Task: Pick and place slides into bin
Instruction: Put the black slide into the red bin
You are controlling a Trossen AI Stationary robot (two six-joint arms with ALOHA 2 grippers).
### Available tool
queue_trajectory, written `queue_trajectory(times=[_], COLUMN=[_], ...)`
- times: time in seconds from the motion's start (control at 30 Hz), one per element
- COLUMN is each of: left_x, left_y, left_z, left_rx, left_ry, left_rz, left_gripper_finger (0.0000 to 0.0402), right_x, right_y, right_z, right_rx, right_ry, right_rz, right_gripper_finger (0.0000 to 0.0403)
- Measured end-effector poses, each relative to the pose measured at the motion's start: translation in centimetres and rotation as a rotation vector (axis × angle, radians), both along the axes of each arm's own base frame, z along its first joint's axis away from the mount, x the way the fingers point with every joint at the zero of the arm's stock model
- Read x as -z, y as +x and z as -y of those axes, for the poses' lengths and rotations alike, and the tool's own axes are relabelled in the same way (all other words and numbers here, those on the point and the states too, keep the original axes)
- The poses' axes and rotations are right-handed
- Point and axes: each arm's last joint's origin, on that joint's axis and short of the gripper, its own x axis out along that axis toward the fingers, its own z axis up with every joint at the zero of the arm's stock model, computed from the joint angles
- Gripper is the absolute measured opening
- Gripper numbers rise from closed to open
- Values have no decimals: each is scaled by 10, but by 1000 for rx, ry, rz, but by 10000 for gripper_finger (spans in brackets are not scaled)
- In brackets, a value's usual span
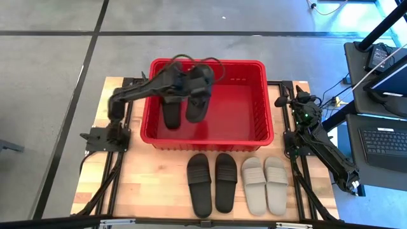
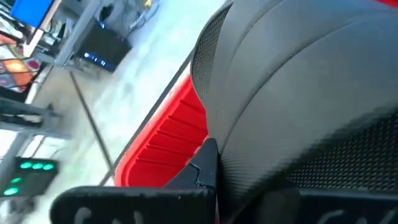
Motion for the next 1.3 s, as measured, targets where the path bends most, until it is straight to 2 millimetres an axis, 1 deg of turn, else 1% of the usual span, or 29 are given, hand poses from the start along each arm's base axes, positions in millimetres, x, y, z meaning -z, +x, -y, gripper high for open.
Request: queue_trajectory(times=[0.13,0.23,0.33,0.43,0.53,0.7,0.93,1.17,1.3], left_x=[29,54,76,94,108,127,160,193,210], left_y=[20,36,46,52,52,48,49,41,38], left_z=[-20,-35,-47,-57,-64,-71,-80,-91,-96], left_rx=[-14,-19,-39,-58,-78,-108,-110,-134,-140], left_ry=[-8,-20,-34,-45,-60,-82,-90,-111,-154], left_rz=[-120,-214,-272,-317,-366,-423,-449,-502,-488], left_gripper_finger=[5,6,4,4,4,4,4,4,4], right_x=[0,0,0,0,0,0,0,0,0], right_y=[0,0,0,0,0,0,0,0,0], right_z=[0,0,0,0,0,0,0,0,0], right_rx=[0,0,1,1,1,1,1,1,1], right_ry=[0,0,0,0,-1,-6,-7,-7,-7], right_rz=[-1,-2,-2,-3,-7,-46,-53,-53,-53], right_gripper_finger=[320,320,320,320,320,320,320,320,320])
